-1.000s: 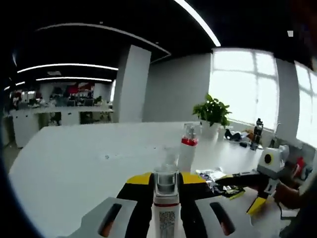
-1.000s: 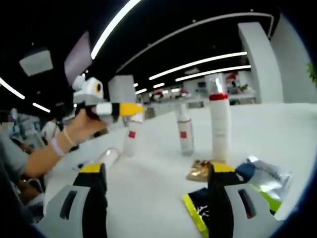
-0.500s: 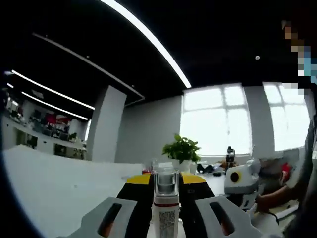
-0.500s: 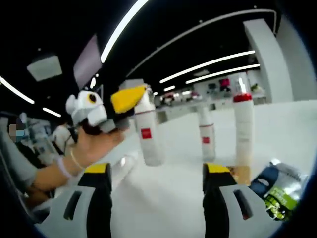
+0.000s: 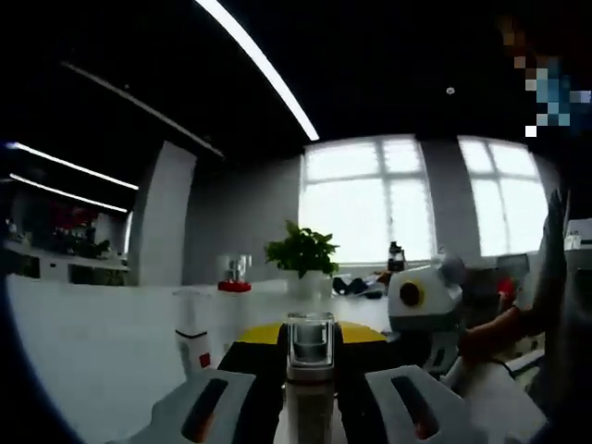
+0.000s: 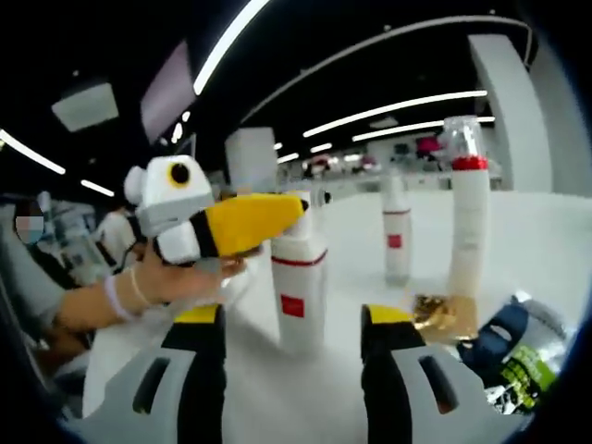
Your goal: Arrange the skincare products in the storage area until every visible bottle or jar stands upright without overlapping.
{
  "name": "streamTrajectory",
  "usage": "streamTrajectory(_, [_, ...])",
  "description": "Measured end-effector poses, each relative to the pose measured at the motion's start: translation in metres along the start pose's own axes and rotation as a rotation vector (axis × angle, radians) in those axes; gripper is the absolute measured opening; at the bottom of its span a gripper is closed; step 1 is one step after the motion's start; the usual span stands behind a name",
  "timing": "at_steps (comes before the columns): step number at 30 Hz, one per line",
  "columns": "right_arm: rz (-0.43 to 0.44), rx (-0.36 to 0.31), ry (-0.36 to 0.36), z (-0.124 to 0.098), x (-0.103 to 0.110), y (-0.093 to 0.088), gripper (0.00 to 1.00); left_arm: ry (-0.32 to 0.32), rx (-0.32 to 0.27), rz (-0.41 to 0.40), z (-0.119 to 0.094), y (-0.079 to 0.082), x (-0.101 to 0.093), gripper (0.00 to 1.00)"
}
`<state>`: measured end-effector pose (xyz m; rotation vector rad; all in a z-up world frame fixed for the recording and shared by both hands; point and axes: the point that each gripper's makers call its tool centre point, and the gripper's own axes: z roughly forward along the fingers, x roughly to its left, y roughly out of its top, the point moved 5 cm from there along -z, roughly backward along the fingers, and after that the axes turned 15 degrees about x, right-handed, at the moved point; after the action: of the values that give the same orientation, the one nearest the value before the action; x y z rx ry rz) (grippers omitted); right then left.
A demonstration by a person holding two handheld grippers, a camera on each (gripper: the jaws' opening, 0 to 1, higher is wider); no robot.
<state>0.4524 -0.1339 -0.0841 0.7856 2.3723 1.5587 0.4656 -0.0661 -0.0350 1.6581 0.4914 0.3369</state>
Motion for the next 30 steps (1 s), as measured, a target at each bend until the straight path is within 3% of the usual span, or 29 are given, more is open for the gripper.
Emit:
streamTrajectory(5, [0.006,0.015,0.031,0.002,0.003,-0.002,0.47,-0.054,0.003,-0.001,0.0,-0.002,-0.009,0.2])
streamTrajectory(14, [-0.07,0.071,-0.002,0.008,0.008,-0.009,0.3,-0.061,-0.003,-0.003,-0.012,-0.006,-0.004,0.2])
streamTrajectory(19, [-0.097,0.085,-0.029,0.008,0.007,-0.012,0.2,-0.051,0.039,0.014,-0.008,-0.013,-0.004,0.25])
streamTrajectory(27, [-0.073,0.086,-0.028,0.007,0.006,-0.014,0.19,-0.018,0.066,0.053,-0.009,-0.014,-0.002,0.28])
streamTrajectory(30, [-0.068,0.085,-0.041,0.006,0.004,-0.014,0.19,0.0,0.035,0.024,-0.014,-0.009,0.003,0.38])
